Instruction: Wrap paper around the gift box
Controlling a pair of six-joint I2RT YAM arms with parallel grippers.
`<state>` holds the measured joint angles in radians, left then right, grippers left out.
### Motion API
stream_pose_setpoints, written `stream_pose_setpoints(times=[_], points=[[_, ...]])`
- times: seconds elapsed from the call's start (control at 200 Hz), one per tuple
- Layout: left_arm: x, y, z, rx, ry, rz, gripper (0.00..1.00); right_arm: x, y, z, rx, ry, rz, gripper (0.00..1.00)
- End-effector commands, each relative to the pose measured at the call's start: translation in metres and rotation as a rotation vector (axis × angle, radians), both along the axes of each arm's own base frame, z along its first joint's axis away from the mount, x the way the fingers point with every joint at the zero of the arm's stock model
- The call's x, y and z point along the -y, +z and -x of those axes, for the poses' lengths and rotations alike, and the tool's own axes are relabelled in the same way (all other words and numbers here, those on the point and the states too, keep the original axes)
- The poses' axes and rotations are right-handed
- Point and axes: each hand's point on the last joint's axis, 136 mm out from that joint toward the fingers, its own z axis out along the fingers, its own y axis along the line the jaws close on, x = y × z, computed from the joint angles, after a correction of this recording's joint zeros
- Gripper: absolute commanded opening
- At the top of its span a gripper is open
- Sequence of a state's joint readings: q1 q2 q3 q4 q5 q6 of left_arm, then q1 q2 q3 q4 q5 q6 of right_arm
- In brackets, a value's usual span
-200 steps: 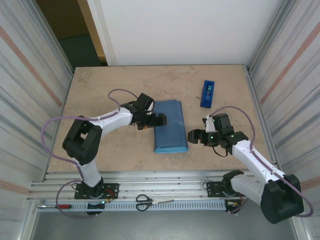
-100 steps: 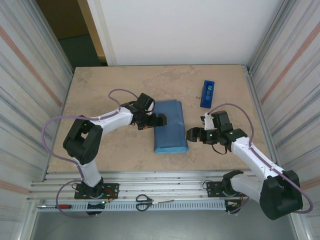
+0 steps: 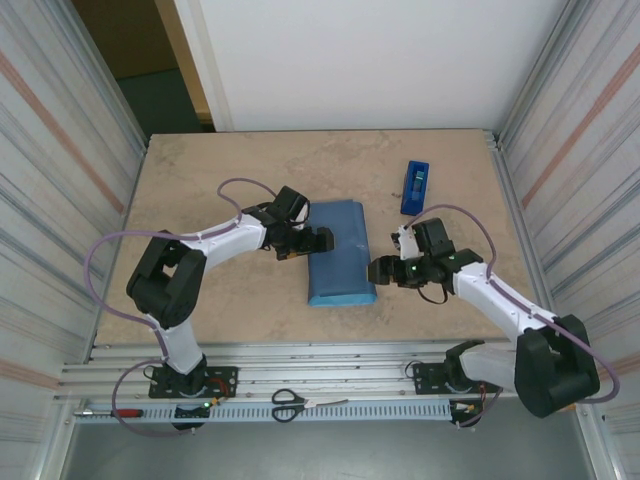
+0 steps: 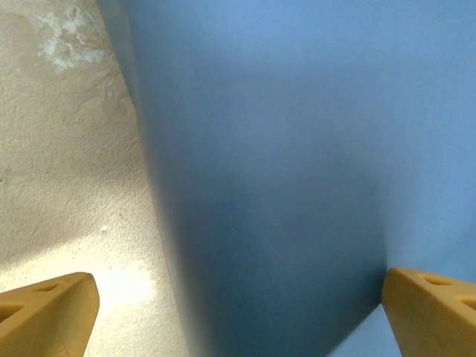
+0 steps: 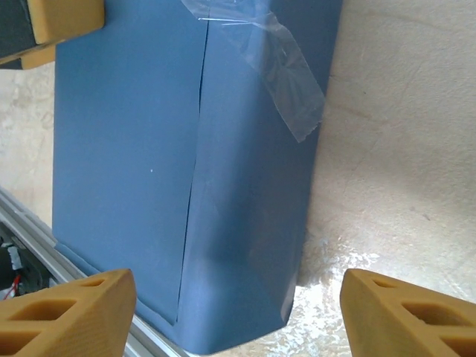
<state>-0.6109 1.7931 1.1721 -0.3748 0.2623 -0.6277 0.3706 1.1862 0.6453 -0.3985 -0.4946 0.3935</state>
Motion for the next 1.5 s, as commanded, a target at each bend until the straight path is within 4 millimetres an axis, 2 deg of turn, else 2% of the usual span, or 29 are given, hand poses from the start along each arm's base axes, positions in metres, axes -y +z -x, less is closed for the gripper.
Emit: stream_pose_setpoints(times=[0.0,0.496,0.952,1.047,1.298,1.493], points=[[-0.012,-0.039,0.021,-0.087,-0.024,-0.110,0.97,-0.006,0.003,-0.008,0.037,0.054,0.023,0.66],[-0.014,-0.044,0.024,-0.099,-0.037,-0.119,0.97,-0.007,-0.032,-0.026,0.012,0.069,0.143,0.53],[-0.013,-0.045,0.023,-0.099,-0.043,-0.120,0.97,-0.010,-0.036,-0.030,0.039,0.027,0.235,0.46],[-0.014,-0.044,0.023,-0.097,-0.044,-0.121,0.97,-0.006,-0.039,-0.031,0.039,-0.020,0.262,0.42],[-0.015,-0.048,0.024,-0.104,-0.045,-0.125,0.96,-0.018,-0.041,-0.035,0.087,-0.074,0.296,0.36],[-0.015,-0.049,0.024,-0.105,-0.047,-0.125,0.96,-0.012,-0.048,-0.037,0.086,-0.140,0.358,0.30]])
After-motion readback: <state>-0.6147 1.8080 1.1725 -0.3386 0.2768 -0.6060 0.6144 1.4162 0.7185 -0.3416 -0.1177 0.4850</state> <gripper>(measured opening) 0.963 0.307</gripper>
